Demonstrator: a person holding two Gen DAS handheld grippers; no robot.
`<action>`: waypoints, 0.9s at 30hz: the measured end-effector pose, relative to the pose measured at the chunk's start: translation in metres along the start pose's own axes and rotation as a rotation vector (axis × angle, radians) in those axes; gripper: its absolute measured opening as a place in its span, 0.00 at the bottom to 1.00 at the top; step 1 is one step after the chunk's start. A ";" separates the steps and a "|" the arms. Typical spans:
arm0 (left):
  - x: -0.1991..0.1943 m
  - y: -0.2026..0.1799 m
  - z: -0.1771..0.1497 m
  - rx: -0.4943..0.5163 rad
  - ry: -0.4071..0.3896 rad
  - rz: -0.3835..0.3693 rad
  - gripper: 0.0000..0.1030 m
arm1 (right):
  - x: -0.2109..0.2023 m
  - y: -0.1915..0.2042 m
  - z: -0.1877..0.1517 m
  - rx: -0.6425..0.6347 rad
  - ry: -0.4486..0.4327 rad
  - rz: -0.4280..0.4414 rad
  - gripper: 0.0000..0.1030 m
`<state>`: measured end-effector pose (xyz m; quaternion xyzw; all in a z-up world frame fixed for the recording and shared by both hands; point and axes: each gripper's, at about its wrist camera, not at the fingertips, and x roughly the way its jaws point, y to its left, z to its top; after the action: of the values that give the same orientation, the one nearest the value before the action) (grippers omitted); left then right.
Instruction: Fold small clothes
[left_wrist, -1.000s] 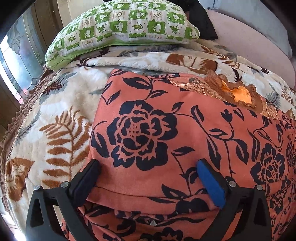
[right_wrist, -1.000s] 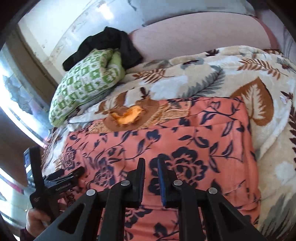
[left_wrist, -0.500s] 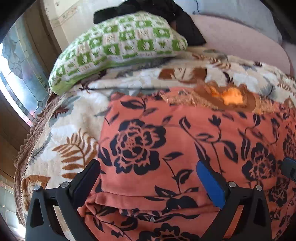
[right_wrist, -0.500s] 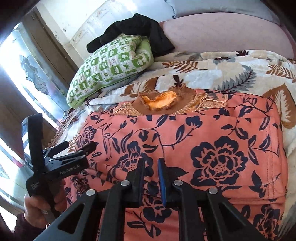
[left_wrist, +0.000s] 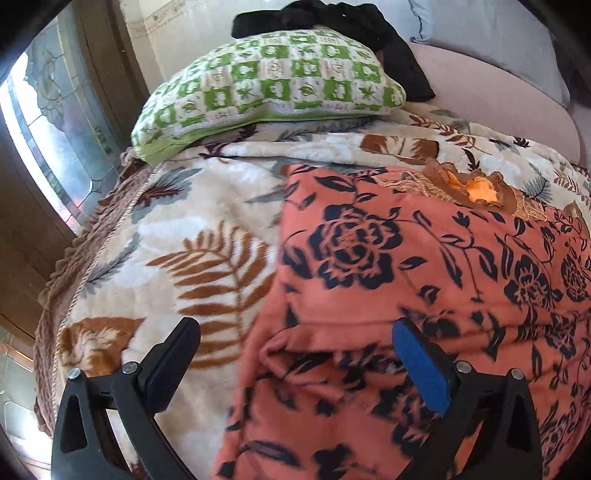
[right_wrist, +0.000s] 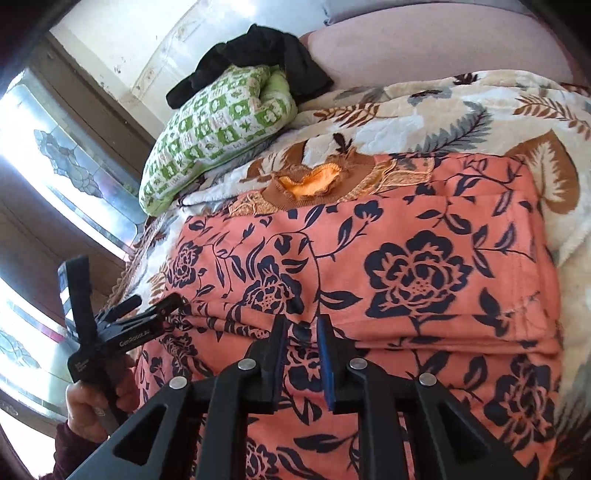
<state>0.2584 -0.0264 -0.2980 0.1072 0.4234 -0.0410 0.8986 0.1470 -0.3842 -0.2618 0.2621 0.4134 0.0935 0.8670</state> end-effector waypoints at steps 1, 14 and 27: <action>-0.006 0.013 -0.007 -0.011 0.006 0.000 1.00 | -0.011 -0.002 -0.002 0.017 -0.024 0.000 0.39; -0.087 0.110 -0.152 -0.144 0.145 -0.127 0.99 | -0.146 -0.042 -0.109 0.172 -0.078 -0.046 0.87; -0.093 0.093 -0.197 -0.100 0.213 -0.251 0.64 | -0.194 -0.065 -0.168 0.205 0.016 -0.183 0.87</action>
<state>0.0660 0.1078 -0.3338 0.0125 0.5278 -0.1202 0.8407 -0.1099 -0.4496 -0.2543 0.3099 0.4498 -0.0265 0.8372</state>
